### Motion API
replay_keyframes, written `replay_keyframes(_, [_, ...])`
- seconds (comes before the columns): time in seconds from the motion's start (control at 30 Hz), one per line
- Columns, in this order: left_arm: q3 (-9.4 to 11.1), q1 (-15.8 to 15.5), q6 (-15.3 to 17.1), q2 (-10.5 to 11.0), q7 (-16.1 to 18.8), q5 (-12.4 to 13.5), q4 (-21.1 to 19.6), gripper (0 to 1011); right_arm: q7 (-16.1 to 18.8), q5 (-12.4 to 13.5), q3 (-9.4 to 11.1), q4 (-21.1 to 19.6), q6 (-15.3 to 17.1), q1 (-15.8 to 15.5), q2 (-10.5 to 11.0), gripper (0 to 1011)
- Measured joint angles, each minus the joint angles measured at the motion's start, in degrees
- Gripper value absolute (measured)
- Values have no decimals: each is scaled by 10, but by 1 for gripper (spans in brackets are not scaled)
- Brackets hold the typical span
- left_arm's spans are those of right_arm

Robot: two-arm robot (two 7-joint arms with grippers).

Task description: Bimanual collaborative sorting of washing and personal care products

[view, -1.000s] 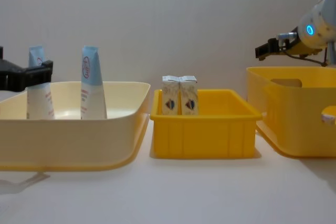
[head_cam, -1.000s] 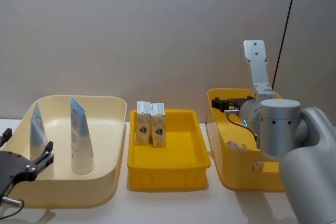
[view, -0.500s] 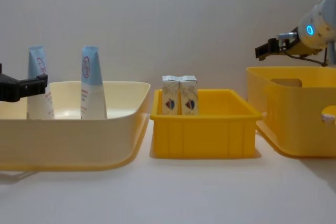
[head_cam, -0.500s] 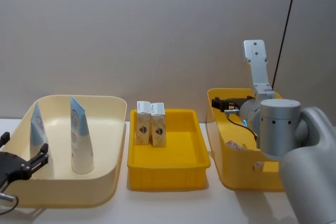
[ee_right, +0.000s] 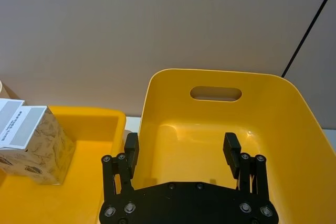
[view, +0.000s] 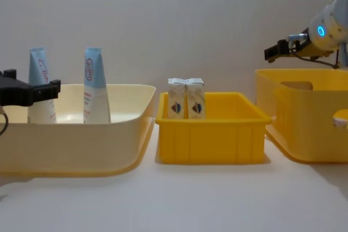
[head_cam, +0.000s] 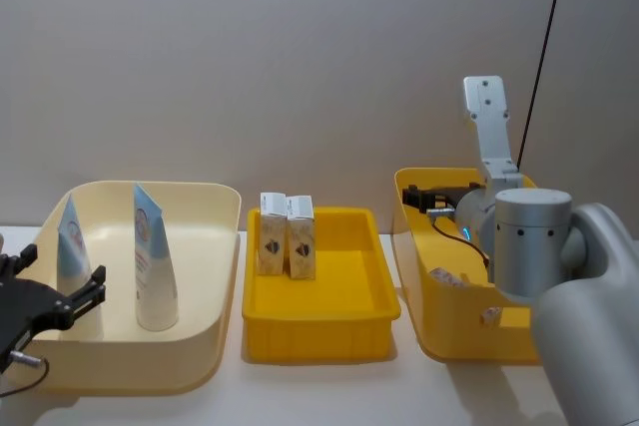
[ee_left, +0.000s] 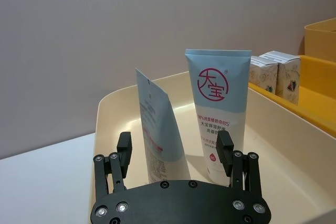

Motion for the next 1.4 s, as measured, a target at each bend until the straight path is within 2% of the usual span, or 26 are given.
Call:
replay_keyframes(0.77, [21,-75,-13,-26,-44,17,99,1003,0,0,0,0,0,0,0,1001])
replay_keyframes(1.17, [26,-96,-15,-36,-53,27,128,1000,0,0,0,0,0,0,0,1001])
replay_keyframes(1.4, [27,-101,-16,-38,-54,29,134,861,0,0,0,0,0,0,0,1001])
